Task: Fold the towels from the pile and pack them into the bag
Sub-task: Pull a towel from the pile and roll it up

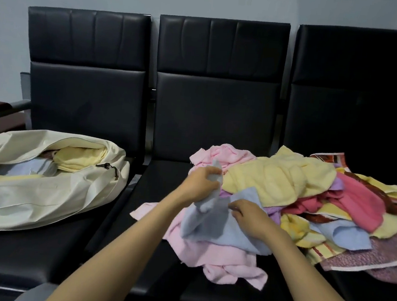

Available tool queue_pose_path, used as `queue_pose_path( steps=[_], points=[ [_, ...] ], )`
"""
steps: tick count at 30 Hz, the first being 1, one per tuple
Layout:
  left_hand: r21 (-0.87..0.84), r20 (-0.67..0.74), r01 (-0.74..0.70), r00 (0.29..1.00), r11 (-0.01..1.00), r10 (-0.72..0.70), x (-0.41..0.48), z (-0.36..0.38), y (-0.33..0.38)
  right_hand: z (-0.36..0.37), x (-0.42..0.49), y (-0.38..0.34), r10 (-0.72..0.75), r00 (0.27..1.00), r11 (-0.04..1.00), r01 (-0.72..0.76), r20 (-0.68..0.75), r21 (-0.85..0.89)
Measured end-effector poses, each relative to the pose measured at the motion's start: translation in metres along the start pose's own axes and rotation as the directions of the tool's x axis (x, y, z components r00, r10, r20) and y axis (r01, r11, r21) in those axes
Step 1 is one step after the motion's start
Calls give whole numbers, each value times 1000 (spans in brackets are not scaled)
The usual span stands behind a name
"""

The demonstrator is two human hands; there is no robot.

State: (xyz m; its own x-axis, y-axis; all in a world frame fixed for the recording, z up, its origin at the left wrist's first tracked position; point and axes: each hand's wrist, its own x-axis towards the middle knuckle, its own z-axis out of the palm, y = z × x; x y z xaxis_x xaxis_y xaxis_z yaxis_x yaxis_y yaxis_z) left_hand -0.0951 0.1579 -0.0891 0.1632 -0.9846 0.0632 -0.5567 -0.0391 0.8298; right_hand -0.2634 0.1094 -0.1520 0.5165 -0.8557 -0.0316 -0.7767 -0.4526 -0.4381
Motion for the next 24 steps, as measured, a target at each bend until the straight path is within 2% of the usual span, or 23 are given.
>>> queue_pose_path(
  steps=[3,5,8,10,11,12,14,17,19,22,24],
  points=[
    [6,139,-4,990,1000,3,0,40,22,-10,-3,9,30,994,998,-24,-109,54],
    [-37,182,7,983,999,0,-1,61,26,-12,-3,15,78,986,995,-69,-149,65],
    [-169,206,34,979,985,2,-4,78,18,-12,0,25,175,973,982,-163,-149,94],
    [-325,281,129,959,937,-34,-8,79,12,-16,-3,25,207,966,978,-201,-154,56],
    [-345,295,167,954,924,-62,-10,78,7,-18,-4,24,209,964,978,-206,-164,35],
    [-319,260,167,962,933,-84,-11,76,2,-19,-5,24,208,964,978,-207,-167,20],
    [-184,89,114,991,976,-99,-9,70,-12,-17,-7,23,202,965,979,-201,-165,21],
    [88,-78,92,993,992,-85,-7,53,-36,-12,-10,21,246,962,965,-231,-121,122],
    [242,-125,148,985,959,-120,-12,42,-47,-9,-15,18,278,957,951,-262,-79,162],
    [242,-128,284,957,928,-260,-15,37,-53,-2,-16,21,200,979,980,-201,-38,-14],
    [236,-71,347,938,908,-340,-13,38,-54,1,-16,20,173,980,983,-178,-94,-51]
  ],
)
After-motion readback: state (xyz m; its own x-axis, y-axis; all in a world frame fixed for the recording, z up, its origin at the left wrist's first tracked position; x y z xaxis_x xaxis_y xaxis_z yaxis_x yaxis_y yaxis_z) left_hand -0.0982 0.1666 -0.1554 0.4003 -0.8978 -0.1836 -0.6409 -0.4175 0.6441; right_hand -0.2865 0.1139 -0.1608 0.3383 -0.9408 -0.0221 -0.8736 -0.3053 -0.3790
